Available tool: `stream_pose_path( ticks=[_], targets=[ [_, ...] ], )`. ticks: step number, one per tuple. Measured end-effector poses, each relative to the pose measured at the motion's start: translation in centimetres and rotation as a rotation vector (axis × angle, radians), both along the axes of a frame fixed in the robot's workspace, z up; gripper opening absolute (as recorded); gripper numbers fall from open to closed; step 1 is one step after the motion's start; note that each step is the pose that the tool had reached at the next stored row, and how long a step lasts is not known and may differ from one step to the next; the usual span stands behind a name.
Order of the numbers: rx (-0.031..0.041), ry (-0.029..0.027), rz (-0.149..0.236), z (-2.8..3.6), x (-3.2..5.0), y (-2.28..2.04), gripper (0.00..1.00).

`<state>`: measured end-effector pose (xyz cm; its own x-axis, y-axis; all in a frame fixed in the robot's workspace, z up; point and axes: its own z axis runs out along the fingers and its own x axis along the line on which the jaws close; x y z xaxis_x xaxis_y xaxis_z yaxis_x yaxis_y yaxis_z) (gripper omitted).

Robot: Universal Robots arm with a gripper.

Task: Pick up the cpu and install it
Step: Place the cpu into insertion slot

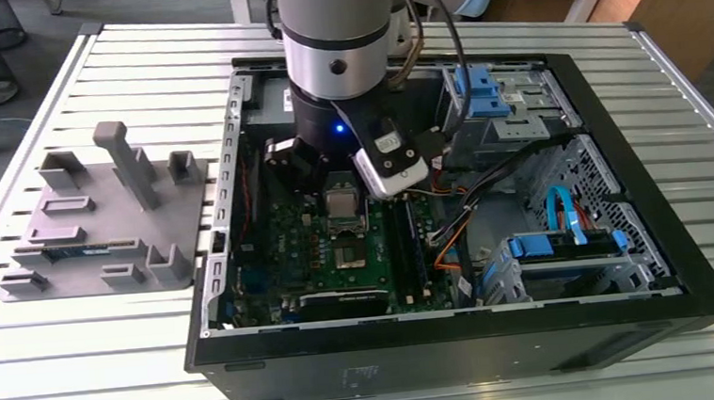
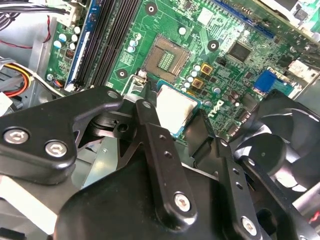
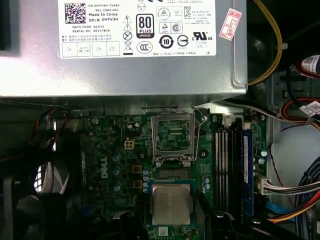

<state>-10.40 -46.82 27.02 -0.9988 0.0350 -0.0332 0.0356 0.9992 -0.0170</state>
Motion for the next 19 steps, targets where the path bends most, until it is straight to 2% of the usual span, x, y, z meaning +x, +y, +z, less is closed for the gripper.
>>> stream_pose_path(
  ticks=[4, 14, 19],
  targets=[
    [-0.0004, 0.0035, -0.002, -0.39, 0.41, -0.07, 0.47],
    [-0.0006, 0.0242, 0.000, -1.87, 1.03, -0.41, 0.47],
    [-0.0009, 0.0263, 0.003, -2.42, 1.03, -0.45, 0.47]
  ],
)
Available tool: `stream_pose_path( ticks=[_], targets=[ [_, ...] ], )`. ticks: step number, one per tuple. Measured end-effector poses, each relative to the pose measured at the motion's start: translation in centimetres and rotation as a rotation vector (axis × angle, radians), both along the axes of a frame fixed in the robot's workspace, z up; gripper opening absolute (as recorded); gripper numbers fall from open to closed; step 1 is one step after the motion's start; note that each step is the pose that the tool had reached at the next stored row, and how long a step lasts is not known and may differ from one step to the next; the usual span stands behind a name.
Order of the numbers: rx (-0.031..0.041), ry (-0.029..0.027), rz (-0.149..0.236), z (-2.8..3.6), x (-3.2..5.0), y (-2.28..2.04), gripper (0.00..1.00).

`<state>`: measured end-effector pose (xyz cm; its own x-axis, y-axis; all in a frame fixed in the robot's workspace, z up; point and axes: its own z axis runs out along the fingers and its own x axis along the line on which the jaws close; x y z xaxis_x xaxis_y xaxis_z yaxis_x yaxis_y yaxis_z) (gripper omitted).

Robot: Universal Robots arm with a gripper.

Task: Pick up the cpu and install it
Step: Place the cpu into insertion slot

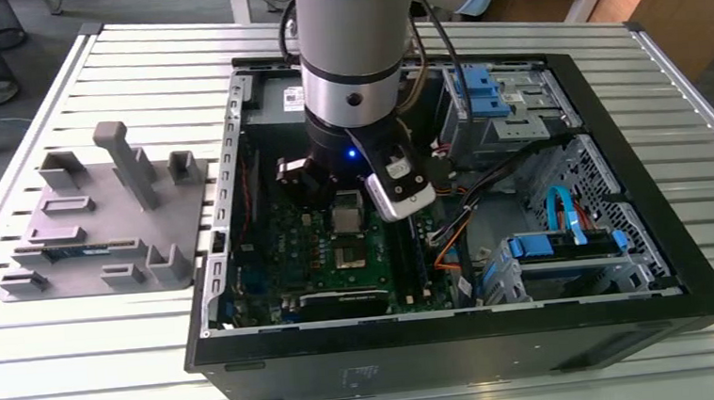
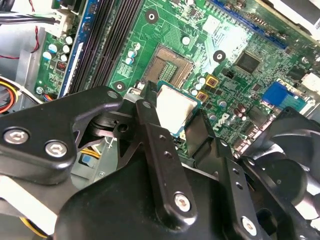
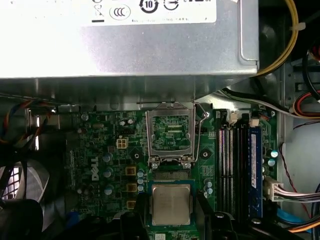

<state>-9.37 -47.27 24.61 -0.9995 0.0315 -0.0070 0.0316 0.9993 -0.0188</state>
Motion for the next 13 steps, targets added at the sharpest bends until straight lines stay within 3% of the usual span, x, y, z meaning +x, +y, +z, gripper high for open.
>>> stream_pose_path(
  ticks=[6, 13],
  targets=[
    [0.0005, -0.0002, 0.001, -0.07, 0.00, 0.01, 0.47],
    [0.0001, 0.0000, 0.055, -0.75, 0.00, -0.07, 0.47]
  ],
)
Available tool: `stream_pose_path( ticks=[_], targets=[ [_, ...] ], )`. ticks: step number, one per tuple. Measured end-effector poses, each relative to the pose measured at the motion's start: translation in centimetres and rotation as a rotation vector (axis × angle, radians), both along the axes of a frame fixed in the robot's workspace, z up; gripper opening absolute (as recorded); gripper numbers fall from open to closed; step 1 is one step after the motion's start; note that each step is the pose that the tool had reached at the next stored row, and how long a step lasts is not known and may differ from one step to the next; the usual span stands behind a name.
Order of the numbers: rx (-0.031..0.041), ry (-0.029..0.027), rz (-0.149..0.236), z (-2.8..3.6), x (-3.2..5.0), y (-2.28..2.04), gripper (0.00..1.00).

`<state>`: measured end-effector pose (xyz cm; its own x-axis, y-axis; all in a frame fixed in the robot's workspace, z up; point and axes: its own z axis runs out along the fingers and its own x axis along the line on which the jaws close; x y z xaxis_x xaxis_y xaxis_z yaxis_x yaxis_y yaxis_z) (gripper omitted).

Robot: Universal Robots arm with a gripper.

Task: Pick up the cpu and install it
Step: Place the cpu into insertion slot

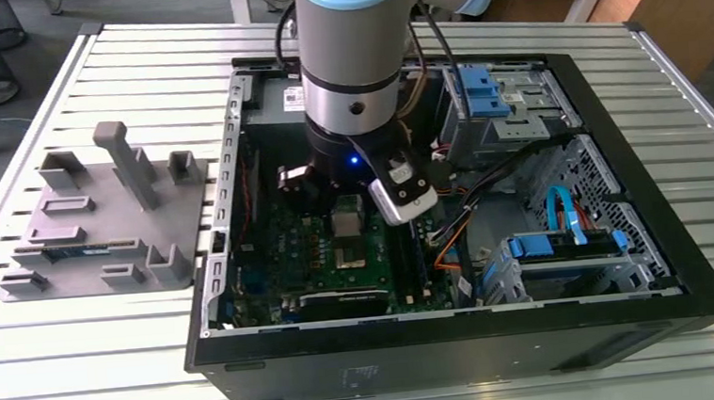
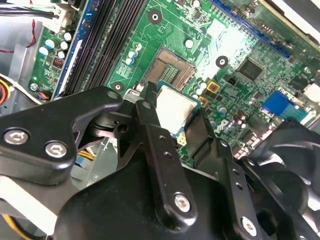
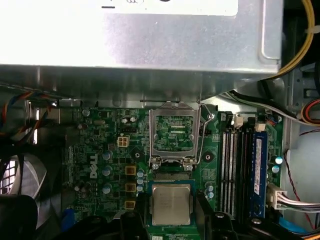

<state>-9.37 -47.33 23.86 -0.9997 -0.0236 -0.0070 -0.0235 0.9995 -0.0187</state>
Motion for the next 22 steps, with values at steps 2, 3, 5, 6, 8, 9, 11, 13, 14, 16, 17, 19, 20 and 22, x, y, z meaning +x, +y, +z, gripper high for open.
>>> stream_pose_path(
  ticks=[2, 3, 5, 6, 8, 9, 11, 13, 14, 16, 17, 19, 20, 22],
  targets=[
    [0.0000, 0.0000, 0.001, -0.32, 0.00, -0.07, 0.47],
    [0.0001, -0.0001, 0.001, -0.48, 0.01, -0.12, 0.47],
    [-0.0001, 0.0000, 0.002, -0.75, 0.01, -0.28, 0.47],
    [0.0000, 0.0000, 0.001, -0.88, 0.00, -0.38, 0.47],
    [0.0000, 0.0000, 0.001, -1.13, 0.00, -0.62, 0.47],
    [0.0000, 0.0000, 0.001, -1.24, 0.00, -0.75, 0.47],
    [0.0000, -0.0001, 0.001, -1.46, 0.01, -1.03, 0.47],
    [0.0002, -0.0002, 0.001, -1.70, 0.06, -1.19, 0.47],
    [0.0003, -0.0002, 0.001, -1.82, 0.13, -1.21, 0.47],
    [0.0000, 0.0000, 0.001, -2.03, 0.26, -1.22, 0.47],
    [0.0000, 0.0000, 0.001, -2.14, 0.29, -1.22, 0.47],
    [-0.0081, 0.0001, 0.001, -2.27, 0.33, -1.22, 0.47],
    [-0.0095, 0.0001, 0.001, -2.27, 0.33, -1.22, 0.47],
    [-0.0096, 0.0000, 0.002, -2.28, 0.33, -1.23, 0.47]
  ],
)
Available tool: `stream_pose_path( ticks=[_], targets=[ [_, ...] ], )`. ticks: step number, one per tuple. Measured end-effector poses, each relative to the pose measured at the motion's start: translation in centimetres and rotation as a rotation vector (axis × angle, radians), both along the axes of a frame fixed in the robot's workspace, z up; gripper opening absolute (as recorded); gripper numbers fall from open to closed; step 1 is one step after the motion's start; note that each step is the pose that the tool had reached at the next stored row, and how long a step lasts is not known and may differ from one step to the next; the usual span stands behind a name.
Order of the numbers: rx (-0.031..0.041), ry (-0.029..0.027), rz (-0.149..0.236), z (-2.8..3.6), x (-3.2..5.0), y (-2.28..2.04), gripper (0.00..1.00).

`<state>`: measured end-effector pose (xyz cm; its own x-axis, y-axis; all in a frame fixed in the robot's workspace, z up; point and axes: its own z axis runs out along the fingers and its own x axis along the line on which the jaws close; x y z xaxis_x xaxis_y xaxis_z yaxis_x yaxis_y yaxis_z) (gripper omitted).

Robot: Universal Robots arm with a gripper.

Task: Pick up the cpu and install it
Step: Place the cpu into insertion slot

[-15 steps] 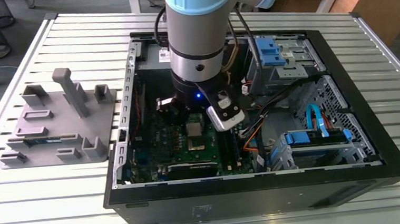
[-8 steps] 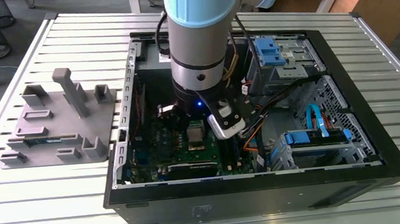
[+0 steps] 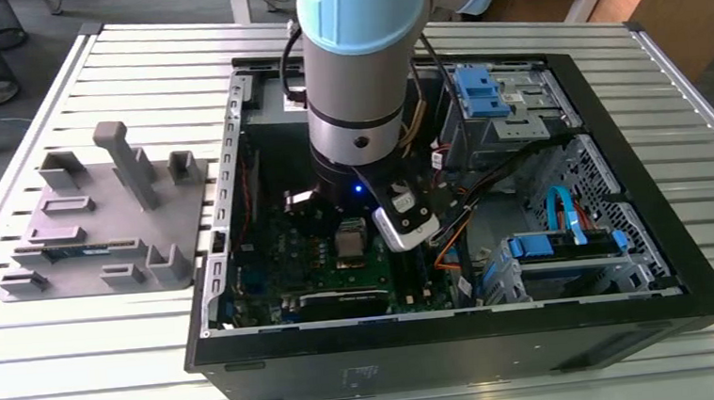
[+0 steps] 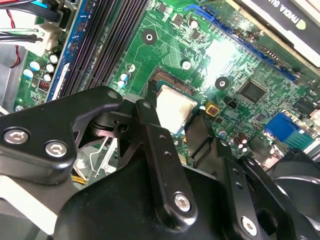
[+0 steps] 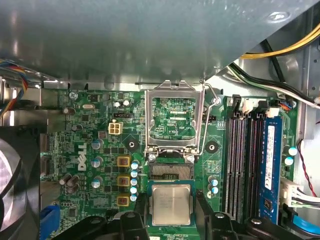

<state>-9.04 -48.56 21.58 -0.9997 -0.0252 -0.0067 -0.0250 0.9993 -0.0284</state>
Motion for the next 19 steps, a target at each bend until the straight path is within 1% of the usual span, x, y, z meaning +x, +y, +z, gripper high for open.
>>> stream_pose_path(
  ticks=[2, 3, 6, 9, 14, 19],
  targets=[
    [0.0000, -0.0001, 0.000, -0.02, 0.00, 0.00, 0.47],
    [0.0005, -0.0003, 0.000, -0.13, 0.00, 0.01, 0.47],
    [-0.0010, -0.0001, 0.000, -0.61, 0.01, 0.01, 0.47],
    [-0.0044, 0.0000, 0.000, -1.03, 0.01, 0.01, 0.47],
    [-0.0052, -0.0001, 0.000, -1.37, 0.03, 0.08, 0.47],
    [-0.0080, 0.0000, 0.000, -1.71, 0.11, 0.15, 0.47]
  ],
)
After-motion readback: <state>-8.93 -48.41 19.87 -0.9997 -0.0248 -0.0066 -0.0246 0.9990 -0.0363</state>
